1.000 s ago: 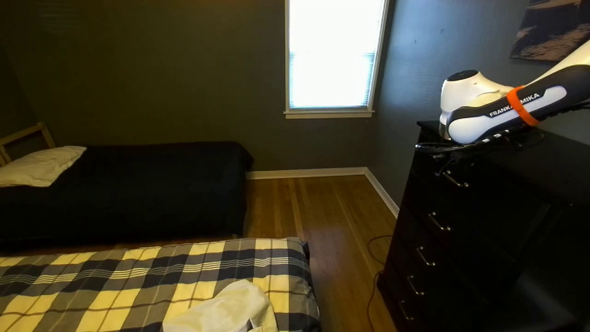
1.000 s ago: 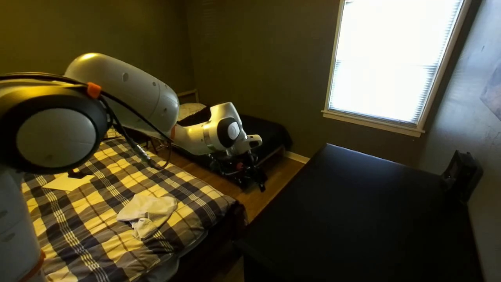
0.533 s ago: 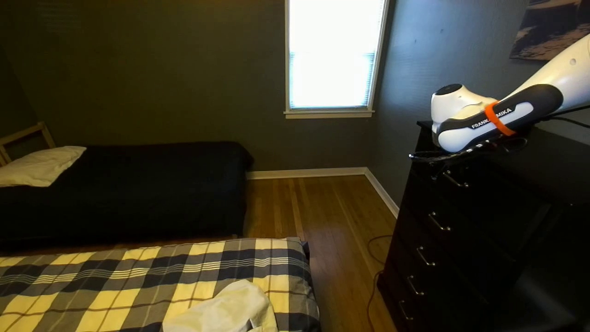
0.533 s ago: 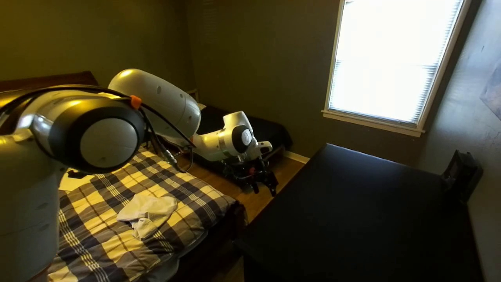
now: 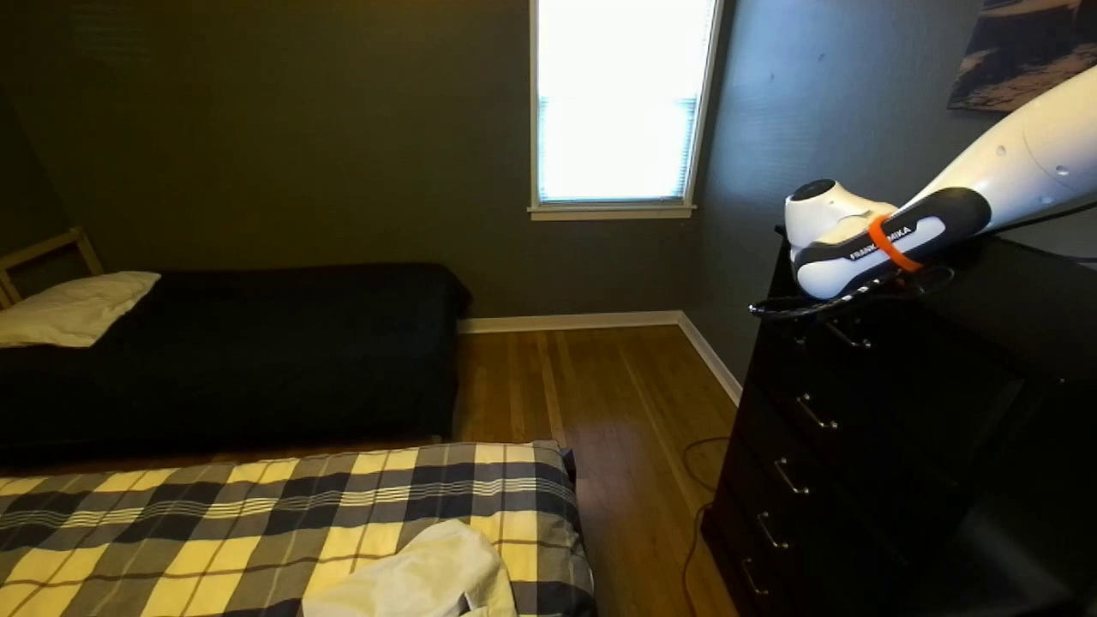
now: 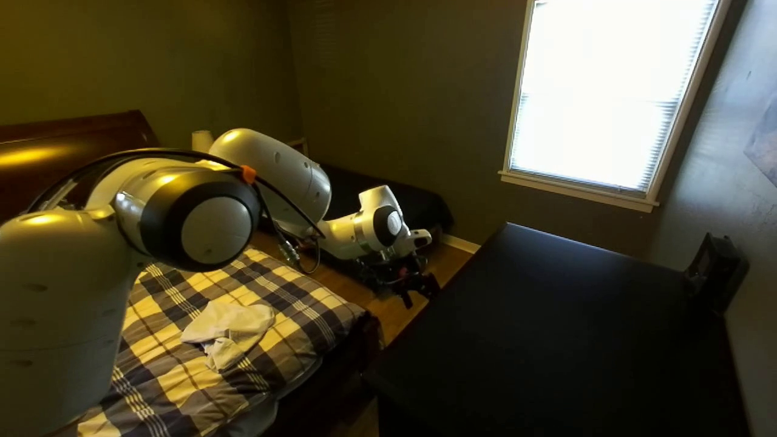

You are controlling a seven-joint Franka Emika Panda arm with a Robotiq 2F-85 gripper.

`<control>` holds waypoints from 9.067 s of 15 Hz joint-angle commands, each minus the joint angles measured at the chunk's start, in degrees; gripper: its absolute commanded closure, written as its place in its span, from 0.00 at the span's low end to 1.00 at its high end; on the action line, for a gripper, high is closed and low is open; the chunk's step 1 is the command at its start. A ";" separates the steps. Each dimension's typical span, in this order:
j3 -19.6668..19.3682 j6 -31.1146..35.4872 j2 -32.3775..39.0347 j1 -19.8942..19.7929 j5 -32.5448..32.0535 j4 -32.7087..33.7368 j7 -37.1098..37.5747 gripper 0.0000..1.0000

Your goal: Open the first top drawer, then remove the clear object from the drawer

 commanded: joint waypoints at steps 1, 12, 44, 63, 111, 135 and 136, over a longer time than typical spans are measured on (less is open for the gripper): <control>-2.21 0.08 3.56 1.79 -2.42 3.51 0.47 0.00; -2.08 0.49 6.48 1.87 -0.63 4.01 -0.89 0.00; 6.76 -1.98 0.23 9.48 -7.49 -8.27 13.34 0.00; 3.39 -7.84 -8.19 2.69 9.36 -0.98 9.18 0.00; 6.47 -0.51 2.42 0.34 15.73 0.02 -16.49 0.00; 7.33 -25.81 0.48 18.08 1.56 14.67 9.01 0.00; 7.46 -27.06 -0.15 18.38 1.81 15.58 10.49 0.00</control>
